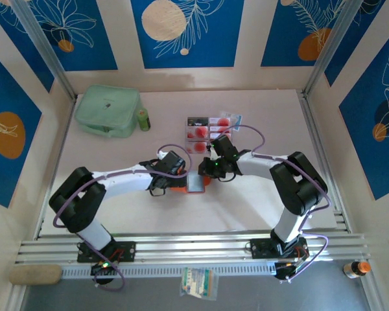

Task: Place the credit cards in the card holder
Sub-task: Flip over the card slot in the card holder.

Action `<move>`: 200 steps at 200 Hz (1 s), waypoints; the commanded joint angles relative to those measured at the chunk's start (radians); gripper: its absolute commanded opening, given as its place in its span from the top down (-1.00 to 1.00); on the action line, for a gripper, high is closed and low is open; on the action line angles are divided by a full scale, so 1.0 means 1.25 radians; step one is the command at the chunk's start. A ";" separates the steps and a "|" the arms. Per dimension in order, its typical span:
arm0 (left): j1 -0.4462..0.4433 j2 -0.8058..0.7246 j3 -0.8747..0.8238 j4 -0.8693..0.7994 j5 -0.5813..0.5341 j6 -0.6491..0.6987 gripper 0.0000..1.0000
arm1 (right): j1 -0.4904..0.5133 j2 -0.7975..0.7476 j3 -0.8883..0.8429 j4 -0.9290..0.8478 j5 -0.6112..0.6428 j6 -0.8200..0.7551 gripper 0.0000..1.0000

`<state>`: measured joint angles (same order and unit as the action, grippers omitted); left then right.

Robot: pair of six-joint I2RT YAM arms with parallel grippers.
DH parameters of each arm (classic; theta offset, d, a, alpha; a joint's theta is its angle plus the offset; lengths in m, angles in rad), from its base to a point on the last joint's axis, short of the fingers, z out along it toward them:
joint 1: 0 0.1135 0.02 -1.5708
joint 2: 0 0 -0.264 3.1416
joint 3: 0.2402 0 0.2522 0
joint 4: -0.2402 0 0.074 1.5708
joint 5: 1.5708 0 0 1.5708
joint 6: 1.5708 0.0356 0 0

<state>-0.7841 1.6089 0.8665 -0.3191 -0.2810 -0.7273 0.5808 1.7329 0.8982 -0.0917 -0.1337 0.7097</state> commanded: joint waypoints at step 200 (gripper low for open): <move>-0.006 0.000 -0.088 0.157 0.095 0.019 -0.97 | 0.020 0.073 0.026 0.048 -0.091 0.043 0.74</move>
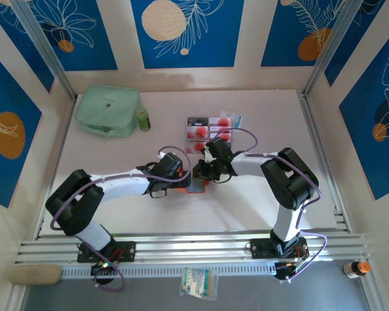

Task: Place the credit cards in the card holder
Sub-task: Flip over the card slot in the card holder.

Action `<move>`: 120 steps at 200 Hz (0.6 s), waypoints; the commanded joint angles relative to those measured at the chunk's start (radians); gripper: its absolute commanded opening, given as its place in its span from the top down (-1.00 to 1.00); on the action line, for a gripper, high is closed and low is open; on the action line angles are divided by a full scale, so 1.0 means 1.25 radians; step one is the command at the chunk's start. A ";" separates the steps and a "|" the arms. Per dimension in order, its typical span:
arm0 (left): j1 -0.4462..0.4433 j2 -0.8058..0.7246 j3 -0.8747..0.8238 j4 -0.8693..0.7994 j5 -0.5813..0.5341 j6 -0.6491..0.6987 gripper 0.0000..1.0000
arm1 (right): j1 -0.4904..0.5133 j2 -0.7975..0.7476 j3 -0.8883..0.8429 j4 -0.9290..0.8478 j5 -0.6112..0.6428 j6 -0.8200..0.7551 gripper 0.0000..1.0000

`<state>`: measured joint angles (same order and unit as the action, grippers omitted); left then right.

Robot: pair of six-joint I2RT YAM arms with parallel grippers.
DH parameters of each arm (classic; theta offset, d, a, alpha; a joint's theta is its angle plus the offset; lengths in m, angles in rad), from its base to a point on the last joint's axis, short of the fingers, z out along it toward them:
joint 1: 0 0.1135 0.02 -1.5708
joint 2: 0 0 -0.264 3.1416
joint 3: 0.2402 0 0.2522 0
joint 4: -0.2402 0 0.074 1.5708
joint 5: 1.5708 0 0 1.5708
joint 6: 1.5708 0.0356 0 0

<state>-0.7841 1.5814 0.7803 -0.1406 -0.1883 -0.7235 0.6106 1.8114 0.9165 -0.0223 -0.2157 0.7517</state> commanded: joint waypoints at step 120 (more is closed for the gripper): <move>-0.006 0.014 -0.062 0.061 0.029 0.000 -0.76 | -0.032 -0.015 -0.021 0.016 -0.029 0.036 0.17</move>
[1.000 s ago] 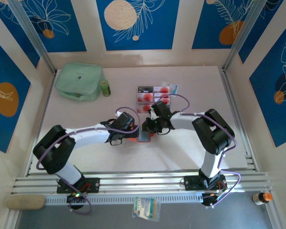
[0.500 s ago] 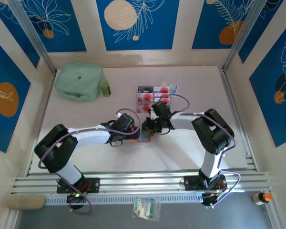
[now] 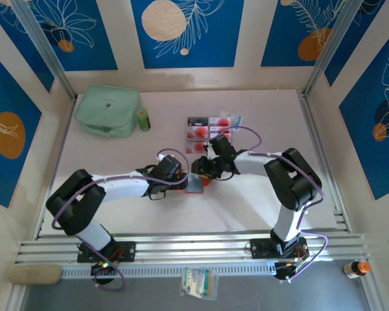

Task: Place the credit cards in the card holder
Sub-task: Flip over the card slot in the card holder.

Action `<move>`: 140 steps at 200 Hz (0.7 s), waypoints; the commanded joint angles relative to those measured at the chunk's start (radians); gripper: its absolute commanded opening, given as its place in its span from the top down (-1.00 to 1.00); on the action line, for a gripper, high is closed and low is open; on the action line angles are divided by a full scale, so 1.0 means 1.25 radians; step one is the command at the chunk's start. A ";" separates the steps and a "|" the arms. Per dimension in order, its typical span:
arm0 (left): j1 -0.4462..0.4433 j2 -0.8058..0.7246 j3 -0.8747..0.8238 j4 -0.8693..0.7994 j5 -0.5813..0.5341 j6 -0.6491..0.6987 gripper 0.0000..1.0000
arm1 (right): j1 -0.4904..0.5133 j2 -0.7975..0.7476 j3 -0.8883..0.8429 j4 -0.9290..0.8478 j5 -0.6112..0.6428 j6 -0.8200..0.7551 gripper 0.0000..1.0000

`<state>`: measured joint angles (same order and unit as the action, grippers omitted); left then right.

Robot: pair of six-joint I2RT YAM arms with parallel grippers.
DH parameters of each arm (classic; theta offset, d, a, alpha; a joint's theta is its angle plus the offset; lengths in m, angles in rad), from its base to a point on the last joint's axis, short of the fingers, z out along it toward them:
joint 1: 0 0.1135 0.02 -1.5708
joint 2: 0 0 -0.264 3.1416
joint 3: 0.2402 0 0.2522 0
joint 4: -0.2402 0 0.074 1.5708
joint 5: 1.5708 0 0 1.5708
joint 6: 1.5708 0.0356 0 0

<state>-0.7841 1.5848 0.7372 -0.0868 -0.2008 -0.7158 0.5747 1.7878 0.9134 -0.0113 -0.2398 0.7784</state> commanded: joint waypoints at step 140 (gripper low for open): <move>-0.006 -0.056 -0.035 0.024 0.029 -0.011 -0.86 | 0.002 -0.006 0.010 0.045 -0.132 0.056 0.32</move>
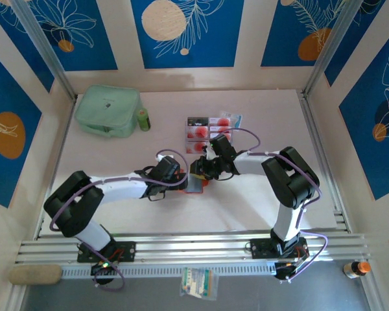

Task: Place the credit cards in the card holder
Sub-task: Flip over the card slot in the card holder.

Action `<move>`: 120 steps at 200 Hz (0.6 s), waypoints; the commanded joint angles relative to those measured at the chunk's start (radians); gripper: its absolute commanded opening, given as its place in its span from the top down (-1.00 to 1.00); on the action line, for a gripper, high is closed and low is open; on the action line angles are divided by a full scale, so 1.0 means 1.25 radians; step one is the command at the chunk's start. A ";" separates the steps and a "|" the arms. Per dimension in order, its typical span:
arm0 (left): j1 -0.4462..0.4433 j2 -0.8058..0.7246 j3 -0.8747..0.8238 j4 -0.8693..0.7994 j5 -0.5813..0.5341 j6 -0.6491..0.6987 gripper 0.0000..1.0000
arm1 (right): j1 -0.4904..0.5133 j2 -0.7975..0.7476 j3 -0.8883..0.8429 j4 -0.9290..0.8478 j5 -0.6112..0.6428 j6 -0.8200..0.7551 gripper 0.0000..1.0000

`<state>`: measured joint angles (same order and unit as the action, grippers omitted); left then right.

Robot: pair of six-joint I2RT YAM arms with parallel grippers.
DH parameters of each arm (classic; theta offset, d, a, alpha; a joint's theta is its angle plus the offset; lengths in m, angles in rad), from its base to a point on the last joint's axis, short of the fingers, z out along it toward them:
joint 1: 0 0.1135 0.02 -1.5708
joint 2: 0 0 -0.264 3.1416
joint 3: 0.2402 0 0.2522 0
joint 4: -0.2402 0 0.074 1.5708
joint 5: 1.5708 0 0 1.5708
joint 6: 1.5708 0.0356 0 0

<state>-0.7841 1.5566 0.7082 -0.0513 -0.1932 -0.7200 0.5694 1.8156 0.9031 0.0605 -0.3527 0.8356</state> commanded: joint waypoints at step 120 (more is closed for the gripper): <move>0.052 -0.356 -0.077 -0.113 -0.089 0.004 -1.00 | 0.077 -0.028 0.109 -0.061 0.000 0.062 -0.04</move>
<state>-0.7456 1.1656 0.6479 -0.1562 -0.2741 -0.7242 0.6430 1.7462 0.9848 0.0181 -0.3622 0.8921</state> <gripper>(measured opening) 0.998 0.519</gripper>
